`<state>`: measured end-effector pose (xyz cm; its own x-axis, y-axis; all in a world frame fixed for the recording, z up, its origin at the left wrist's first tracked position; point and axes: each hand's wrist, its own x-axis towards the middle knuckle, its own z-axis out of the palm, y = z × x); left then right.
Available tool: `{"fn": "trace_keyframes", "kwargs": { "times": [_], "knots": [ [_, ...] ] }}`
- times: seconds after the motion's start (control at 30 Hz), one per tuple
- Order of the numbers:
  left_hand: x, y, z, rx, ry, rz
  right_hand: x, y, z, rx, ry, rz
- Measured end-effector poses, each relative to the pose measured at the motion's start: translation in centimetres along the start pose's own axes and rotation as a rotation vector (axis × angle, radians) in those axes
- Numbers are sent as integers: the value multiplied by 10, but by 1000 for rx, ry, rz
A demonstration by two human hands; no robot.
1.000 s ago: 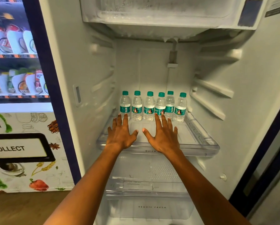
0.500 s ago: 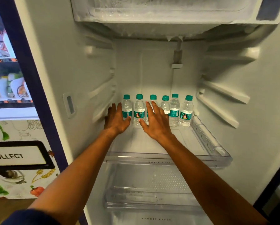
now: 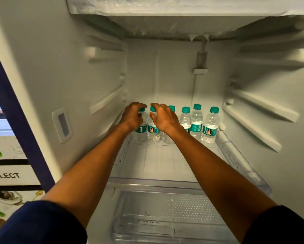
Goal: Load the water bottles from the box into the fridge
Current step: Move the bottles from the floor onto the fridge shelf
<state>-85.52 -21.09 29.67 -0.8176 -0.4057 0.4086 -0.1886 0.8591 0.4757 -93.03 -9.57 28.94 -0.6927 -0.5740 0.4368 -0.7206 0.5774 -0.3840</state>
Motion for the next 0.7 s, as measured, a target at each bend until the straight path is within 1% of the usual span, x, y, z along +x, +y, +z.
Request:
{"fn": "trace_keyframes", "kwargs": {
  "times": [0.07, 0.13, 0.23, 0.4, 0.57, 0.7],
  "knots": [
    [1, 1, -1, 30, 32, 28, -1, -1, -1, 37, 49, 13],
    [-2, 3, -2, 101, 30, 74, -4, -2, -3, 81, 79, 21],
    [-11, 7, -6, 183, 0, 112, -13, -3, -8, 210, 70, 33],
    [-29, 12, -16, 276, 1, 83, -31, -9, -24, 352, -17, 51],
    [-53, 21, -28, 315, -20, 64, -47, -18, -42, 347, -135, 9],
    [-72, 26, -42, 352, -94, 78, -66, -23, -55, 378, -233, -41]
  ]
}}
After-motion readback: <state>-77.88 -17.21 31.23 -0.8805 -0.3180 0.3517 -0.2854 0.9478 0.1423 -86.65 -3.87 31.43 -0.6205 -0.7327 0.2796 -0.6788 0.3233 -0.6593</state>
